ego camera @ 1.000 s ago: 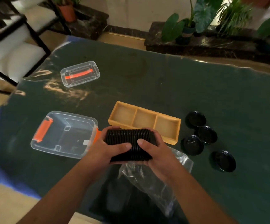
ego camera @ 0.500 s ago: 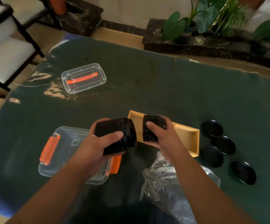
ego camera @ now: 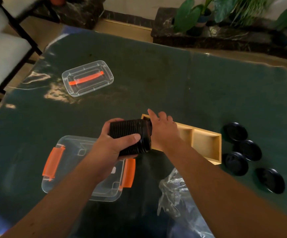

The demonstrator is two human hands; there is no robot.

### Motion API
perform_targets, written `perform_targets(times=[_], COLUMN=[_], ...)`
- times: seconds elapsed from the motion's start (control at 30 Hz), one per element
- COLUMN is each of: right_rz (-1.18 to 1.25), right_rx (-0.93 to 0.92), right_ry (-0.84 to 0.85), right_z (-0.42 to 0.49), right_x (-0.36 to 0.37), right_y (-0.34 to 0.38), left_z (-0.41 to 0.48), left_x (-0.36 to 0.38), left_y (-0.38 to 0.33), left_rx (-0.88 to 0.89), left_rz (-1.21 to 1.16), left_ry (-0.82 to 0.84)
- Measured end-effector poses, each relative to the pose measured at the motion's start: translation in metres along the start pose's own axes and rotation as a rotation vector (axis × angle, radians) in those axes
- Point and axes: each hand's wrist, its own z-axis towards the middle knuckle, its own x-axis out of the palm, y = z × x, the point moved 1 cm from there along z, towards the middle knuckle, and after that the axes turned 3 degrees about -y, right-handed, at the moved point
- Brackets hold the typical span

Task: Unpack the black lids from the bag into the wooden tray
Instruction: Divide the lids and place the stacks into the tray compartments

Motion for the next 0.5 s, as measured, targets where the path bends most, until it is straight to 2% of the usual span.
perform_targets(times=[0.07, 0.13, 0.17, 0.23, 0.27, 0.33, 0.5], right_rz=[0.197, 0.644, 0.940, 1.461, 1.618, 1.793, 1.988], right_rx=[0.036, 0.209, 0.320, 0.407, 0.400, 0.378, 0.415], right_ry=[-0.084, -0.214, -0.196, 0.048, 0.194, 0.326, 0.349], right_z=[-0.012, -0.035, -0.051, -0.083, -0.096, -0.112, -0.128], right_x=[-0.014, -0.034, -0.044, -0.056, -0.057, -0.052, -0.045], right_y=[-0.013, -0.029, -0.031, -0.024, -0.020, -0.021, -0.045], left_z=[0.001, 0.000, 0.000, -0.001, -0.002, -0.002, -0.002], left_x=[0.002, 0.006, 0.011, 0.028, 0.039, 0.059, 0.077], left_y=[0.001, 0.004, 0.006, 0.013, 0.018, 0.027, 0.035], left_rx=[0.006, 0.033, 0.061, 0.127, 0.148, 0.151, 0.118], left_rz=[0.010, 0.055, 0.105, 0.241, 0.294, 0.324, 0.267], left_ry=[0.005, 0.018, 0.024, 0.035, 0.051, 0.108, 0.211])
